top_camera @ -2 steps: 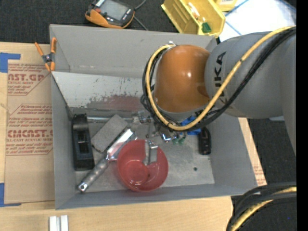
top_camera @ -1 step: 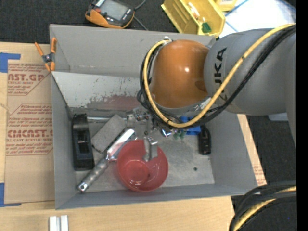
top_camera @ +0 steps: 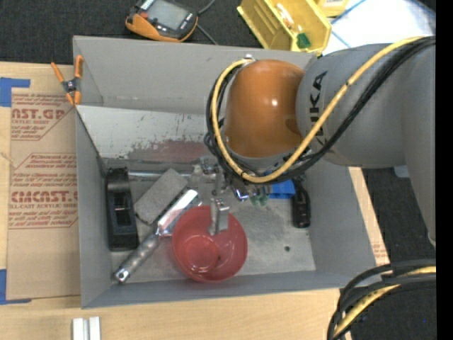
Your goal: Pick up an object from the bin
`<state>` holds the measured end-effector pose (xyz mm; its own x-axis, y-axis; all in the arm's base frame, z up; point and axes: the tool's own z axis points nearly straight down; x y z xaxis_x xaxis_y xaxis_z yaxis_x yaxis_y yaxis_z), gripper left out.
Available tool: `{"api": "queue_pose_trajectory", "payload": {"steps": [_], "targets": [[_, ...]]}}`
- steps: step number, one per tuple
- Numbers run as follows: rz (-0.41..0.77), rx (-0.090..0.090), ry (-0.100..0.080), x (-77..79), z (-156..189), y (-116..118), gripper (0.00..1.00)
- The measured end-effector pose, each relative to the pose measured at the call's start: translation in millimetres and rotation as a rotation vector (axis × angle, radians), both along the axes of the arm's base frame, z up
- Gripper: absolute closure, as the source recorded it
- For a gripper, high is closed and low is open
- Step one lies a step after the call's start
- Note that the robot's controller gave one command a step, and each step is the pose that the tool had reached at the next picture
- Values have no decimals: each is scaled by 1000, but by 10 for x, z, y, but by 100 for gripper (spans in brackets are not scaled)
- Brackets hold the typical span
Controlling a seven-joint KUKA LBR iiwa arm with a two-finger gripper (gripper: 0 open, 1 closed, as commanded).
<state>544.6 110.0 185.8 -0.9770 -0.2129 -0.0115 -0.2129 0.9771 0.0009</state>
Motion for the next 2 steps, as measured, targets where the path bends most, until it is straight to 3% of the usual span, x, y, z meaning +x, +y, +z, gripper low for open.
{"api": "queue_pose_trajectory", "payload": {"steps": [1,2], "targets": [[59,-1,-2,-34,-108,91,0],[110,0,4,-11,-782,-91,0]]}}
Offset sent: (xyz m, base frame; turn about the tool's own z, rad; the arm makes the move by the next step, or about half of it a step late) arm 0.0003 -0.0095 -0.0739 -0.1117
